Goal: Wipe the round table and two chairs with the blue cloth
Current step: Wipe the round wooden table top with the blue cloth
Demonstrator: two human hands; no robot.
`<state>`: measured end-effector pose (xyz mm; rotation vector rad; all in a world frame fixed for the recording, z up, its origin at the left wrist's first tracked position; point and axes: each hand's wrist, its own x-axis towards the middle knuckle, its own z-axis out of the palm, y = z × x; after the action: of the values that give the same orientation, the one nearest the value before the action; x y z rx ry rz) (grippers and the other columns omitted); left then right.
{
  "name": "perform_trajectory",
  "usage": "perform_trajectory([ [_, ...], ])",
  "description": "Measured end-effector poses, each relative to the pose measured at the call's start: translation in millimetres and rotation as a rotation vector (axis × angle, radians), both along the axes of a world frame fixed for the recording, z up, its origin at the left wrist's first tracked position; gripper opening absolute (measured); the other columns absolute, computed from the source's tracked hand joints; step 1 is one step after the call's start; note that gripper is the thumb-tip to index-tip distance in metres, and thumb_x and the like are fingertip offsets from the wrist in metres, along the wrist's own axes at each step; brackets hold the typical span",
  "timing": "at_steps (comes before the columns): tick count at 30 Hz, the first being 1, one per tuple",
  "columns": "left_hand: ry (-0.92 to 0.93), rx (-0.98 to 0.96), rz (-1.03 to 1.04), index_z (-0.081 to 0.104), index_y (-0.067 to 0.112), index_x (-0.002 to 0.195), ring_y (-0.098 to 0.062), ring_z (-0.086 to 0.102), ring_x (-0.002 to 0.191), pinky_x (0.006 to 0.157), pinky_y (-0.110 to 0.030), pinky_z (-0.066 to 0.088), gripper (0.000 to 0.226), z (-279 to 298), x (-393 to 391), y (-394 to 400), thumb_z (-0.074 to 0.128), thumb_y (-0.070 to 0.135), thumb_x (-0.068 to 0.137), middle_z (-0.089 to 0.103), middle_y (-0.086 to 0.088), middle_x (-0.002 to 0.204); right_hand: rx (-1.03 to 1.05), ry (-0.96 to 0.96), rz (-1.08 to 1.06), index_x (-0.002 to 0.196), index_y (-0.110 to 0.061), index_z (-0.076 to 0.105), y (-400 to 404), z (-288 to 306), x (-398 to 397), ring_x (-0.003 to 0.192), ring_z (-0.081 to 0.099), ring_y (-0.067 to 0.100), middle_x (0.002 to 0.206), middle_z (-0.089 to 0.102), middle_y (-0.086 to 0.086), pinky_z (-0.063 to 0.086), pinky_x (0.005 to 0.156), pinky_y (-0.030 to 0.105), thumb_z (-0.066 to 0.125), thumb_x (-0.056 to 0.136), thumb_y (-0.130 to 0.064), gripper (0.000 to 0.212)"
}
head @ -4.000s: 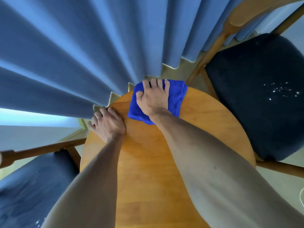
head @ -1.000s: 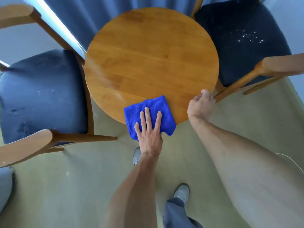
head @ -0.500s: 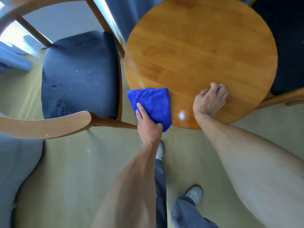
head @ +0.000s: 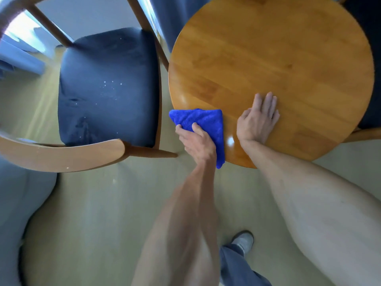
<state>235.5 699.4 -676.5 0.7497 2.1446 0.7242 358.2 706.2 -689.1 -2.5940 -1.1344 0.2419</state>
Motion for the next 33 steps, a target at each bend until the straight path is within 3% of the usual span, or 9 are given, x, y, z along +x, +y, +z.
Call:
perform_trajectory([
  [3,0.068,0.035,-0.047,0.033,0.017,0.141,-0.041,0.054,0.109,0.088,-0.040,0.037,0.044,-7.0,-9.1,21.7,0.036,0.037,0.102,0.053,-0.015,0.130,-0.012,-0.074,0.196,0.144,-0.017,0.044,14.8,-6.5,-1.6,0.149,0.021,0.028,0.159,0.029,0.013,0.019,0.117,0.047,0.041,0.093,-0.016,0.050],
  [6,0.120,0.061,-0.131,0.033,0.016,0.143,-0.040,0.054,0.113,0.093,-0.042,0.038,0.047,-10.8,-28.6,54.6,0.036,0.037,0.101,0.054,-0.015,0.132,-0.022,-0.105,0.232,0.143,-0.017,0.044,36.9,-8.4,-1.3,0.149,0.021,0.028,0.159,0.029,0.015,0.019,0.117,0.049,0.036,0.093,-0.019,0.051],
  [13,0.277,0.042,-0.423,0.029,0.009,0.148,-0.036,0.055,0.109,0.091,-0.042,0.038,0.053,-15.1,-57.3,146.8,0.030,0.036,0.102,0.059,-0.016,0.122,-0.016,-0.081,0.082,0.145,-0.020,0.039,109.0,-13.7,16.7,0.149,0.020,0.033,0.159,0.025,0.020,0.021,0.116,0.053,0.035,0.096,-0.024,0.049],
  [19,0.371,0.069,-0.563,0.043,0.010,0.132,-0.036,0.055,0.099,0.080,-0.037,0.033,0.042,-13.5,-55.6,211.1,0.028,0.034,0.101,0.063,-0.015,0.108,0.000,-0.111,-0.024,0.149,-0.025,0.034,110.1,-21.8,7.0,0.150,0.019,0.027,0.161,0.023,0.012,0.022,0.116,0.050,0.031,0.100,-0.028,0.049],
  [24,0.486,-0.010,-0.570,0.045,0.014,0.128,-0.038,0.057,0.100,0.083,-0.042,0.040,0.042,-10.3,-33.3,250.1,0.025,0.036,0.098,0.063,-0.014,0.112,-0.022,-0.111,-0.033,0.148,-0.024,0.037,113.1,-22.0,7.3,0.150,0.019,0.027,0.162,0.022,0.012,0.023,0.114,0.049,0.034,0.098,-0.025,0.050],
  [33,0.549,-0.104,-0.514,0.049,0.016,0.119,-0.030,0.045,0.078,0.072,-0.039,0.034,0.039,-3.8,-2.3,289.5,0.026,0.036,0.094,0.063,-0.014,0.106,-0.051,-0.057,-0.002,0.143,-0.019,0.046,119.4,-14.6,17.7,0.147,0.024,0.031,0.160,0.025,0.015,0.027,0.110,0.053,0.040,0.096,-0.023,0.048],
])
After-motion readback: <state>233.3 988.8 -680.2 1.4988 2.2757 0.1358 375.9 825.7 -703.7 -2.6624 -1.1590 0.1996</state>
